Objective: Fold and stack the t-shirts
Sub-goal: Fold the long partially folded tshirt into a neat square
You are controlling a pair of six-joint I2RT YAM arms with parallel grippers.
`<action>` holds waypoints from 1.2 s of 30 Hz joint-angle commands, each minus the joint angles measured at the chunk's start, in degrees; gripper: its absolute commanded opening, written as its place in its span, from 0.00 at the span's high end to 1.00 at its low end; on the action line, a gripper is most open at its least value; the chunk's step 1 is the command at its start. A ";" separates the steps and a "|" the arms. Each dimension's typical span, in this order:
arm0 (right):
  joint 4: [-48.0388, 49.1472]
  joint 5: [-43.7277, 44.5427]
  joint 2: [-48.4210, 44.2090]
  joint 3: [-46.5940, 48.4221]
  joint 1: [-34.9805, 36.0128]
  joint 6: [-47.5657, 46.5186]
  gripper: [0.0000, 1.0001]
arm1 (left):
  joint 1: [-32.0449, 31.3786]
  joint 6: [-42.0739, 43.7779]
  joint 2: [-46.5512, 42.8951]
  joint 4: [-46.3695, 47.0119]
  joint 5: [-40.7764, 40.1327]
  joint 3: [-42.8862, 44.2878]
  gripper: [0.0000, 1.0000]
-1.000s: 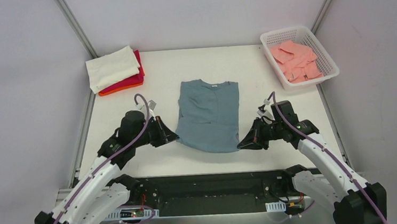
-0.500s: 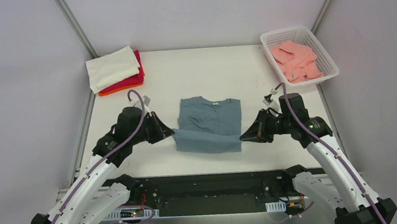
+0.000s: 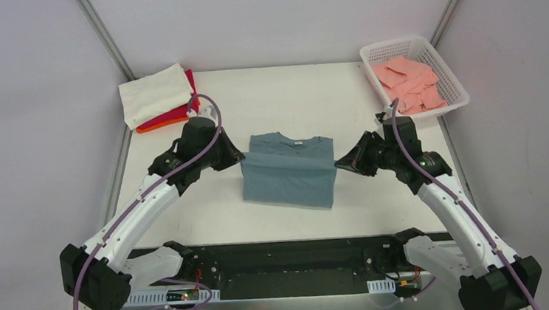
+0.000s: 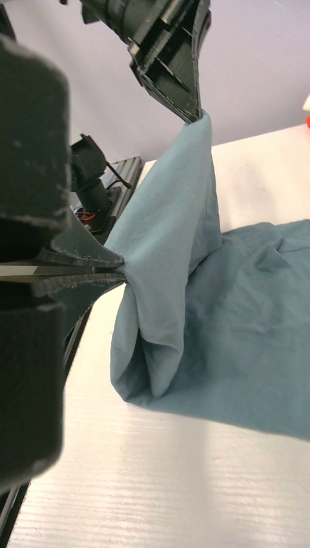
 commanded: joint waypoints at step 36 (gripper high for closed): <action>21.08 1.02 43.25 13.64 -9.97 1.01 1.00 | 10.74 6.49 49.33 8.23 8.31 28.94 1.00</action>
